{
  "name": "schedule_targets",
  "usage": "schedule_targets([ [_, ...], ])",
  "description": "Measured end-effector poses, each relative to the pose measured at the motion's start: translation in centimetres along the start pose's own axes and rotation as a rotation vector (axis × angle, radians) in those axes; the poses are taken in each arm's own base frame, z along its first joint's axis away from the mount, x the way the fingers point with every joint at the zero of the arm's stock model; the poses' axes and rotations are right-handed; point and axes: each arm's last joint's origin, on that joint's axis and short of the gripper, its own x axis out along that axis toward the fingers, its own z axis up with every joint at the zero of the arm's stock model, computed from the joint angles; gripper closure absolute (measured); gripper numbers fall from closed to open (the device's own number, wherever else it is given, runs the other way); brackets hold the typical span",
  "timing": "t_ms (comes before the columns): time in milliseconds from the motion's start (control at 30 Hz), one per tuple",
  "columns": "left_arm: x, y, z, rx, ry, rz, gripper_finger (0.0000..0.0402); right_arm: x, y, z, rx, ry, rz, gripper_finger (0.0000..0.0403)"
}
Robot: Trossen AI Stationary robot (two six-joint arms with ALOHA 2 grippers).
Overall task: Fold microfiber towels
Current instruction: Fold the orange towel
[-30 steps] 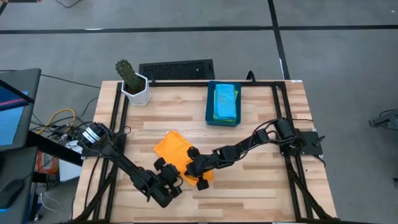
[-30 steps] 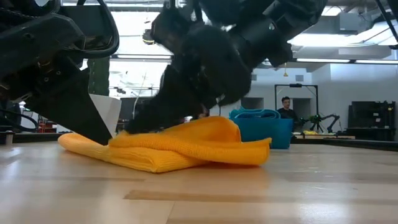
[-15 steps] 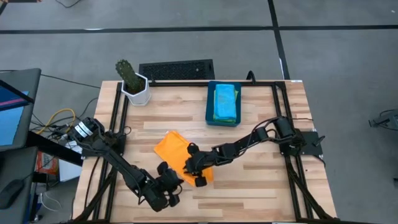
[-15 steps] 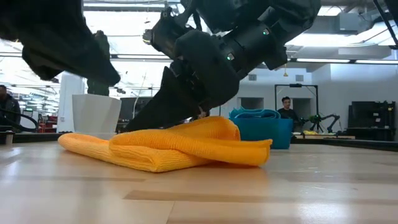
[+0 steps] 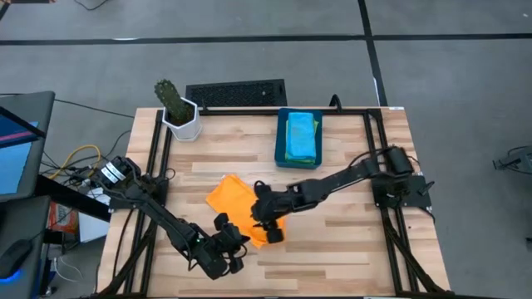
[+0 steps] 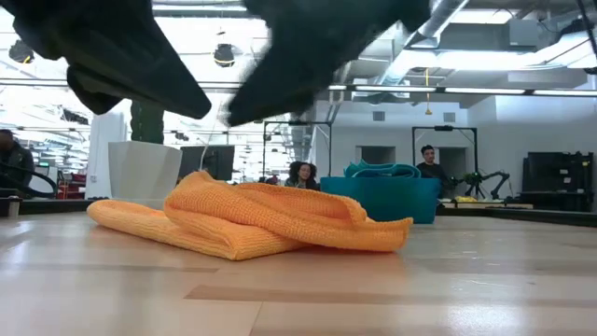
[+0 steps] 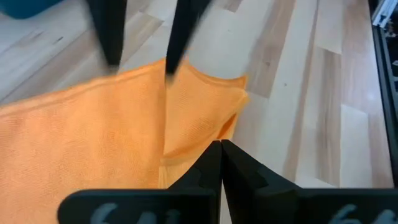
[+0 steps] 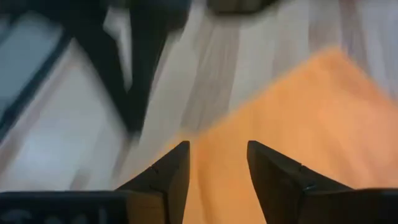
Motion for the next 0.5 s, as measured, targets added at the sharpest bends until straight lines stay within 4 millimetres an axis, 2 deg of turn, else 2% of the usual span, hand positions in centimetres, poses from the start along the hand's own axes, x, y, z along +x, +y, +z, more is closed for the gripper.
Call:
schedule_targets([
  [100,0.1,0.1,-0.3,0.004,0.001,0.005,0.0401,-1.9,1.0,-0.8,-0.044,0.118,0.029,0.023],
  [233,-0.3,-0.1,-0.5,0.01,0.002,-0.008,0.0401,-3.3,4.6,-3.7,-0.086,0.159,0.115,0.0239],
  [333,-0.6,0.0,-0.9,0.019,0.007,0.014,0.0401,-3.1,6.9,-6.2,-0.101,0.153,0.095,0.0242],
  [500,-0.5,0.4,-1.1,0.017,0.016,0.052,0.0401,-2.5,9.8,-7.4,-0.17,0.077,0.038,0.0239],
])
